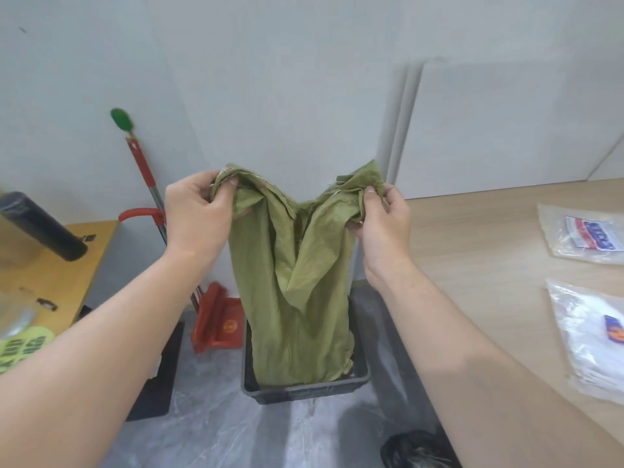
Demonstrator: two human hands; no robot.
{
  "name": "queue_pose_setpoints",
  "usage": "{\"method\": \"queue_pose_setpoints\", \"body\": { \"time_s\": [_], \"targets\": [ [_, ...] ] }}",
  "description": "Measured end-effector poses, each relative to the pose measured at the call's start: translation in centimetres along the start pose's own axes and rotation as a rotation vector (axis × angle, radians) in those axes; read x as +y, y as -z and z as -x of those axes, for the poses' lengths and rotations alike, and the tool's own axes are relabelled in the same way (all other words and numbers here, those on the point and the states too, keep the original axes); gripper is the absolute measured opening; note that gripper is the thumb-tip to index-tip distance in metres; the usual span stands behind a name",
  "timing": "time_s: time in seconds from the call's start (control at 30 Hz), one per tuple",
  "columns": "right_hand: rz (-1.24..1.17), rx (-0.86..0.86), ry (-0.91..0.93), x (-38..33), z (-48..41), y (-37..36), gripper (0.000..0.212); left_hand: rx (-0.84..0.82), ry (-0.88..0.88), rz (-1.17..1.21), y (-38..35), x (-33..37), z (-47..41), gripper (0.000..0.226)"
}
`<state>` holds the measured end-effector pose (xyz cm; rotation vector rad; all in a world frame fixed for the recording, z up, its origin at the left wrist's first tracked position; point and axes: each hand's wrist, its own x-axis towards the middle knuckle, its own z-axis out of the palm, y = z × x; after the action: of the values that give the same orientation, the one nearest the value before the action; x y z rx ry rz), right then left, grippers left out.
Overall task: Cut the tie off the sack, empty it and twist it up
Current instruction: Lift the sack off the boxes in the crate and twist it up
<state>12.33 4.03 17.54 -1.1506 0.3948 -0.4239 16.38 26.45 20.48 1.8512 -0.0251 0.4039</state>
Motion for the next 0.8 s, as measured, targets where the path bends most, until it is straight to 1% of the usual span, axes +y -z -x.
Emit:
{"method": "queue_pose_setpoints", "body": {
  "time_s": [0.03,0.1,0.13,0.27,0.4,0.57,0.67,0.73,0.8],
  "targets": [
    [-0.024,-0.019,-0.02,-0.7,0.1,-0.2,0.008,-0.008,0.005,-0.003,0.1,0.6,-0.2,0.019],
    [-0.047,-0.041,-0.052,-2.2,0.1,-0.5,0.003,-0.018,0.074,0.062,0.5,1.9,-0.6,0.016],
    [-0.031,-0.042,-0.045,-3.1,-0.1,-0.5,0.007,-0.026,0.113,0.092,0.7,2.6,-0.8,0.015],
    [0.179,0.025,0.007,-6.6,-0.4,0.0,0.019,-0.078,0.245,0.076,2.4,4.8,-2.2,0.009],
    [0.335,0.091,0.031,-9.6,-0.5,0.9,0.02,-0.149,0.398,0.024,4.6,7.0,-3.3,0.01],
    [0.462,0.119,0.127,-13.5,-0.9,1.3,0.019,-0.075,0.419,-0.022,7.1,9.7,-4.3,0.015],
    [0.582,0.202,0.223,-16.1,-1.4,1.5,0.026,-0.054,0.399,-0.2,8.8,10.6,-5.0,0.022],
    [0.584,0.237,0.253,-17.4,-1.6,1.7,0.028,-0.03,0.395,-0.313,10.0,11.0,-5.2,0.025],
    [0.566,0.267,0.245,-18.3,-1.7,1.8,0.032,0.007,0.379,-0.396,11.0,11.4,-5.3,0.035]
  ]
}}
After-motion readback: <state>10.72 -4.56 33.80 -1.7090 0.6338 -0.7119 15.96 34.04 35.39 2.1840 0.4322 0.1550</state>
